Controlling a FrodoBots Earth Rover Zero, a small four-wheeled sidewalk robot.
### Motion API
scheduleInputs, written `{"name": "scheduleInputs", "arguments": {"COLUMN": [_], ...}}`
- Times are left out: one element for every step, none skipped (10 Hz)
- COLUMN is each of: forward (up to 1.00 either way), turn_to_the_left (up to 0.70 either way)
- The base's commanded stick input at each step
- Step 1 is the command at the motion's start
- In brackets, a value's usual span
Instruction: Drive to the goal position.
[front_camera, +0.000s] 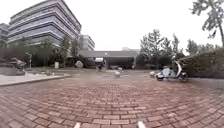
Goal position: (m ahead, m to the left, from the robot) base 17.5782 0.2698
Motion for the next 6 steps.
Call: {"name": "scheduleInputs", "arguments": {"forward": [0.45,0.45,0.45,0.45,0.45,0.45], "turn_to_the_left": [0.00,0.00,0.00,0.00,0.00,0.00]}}
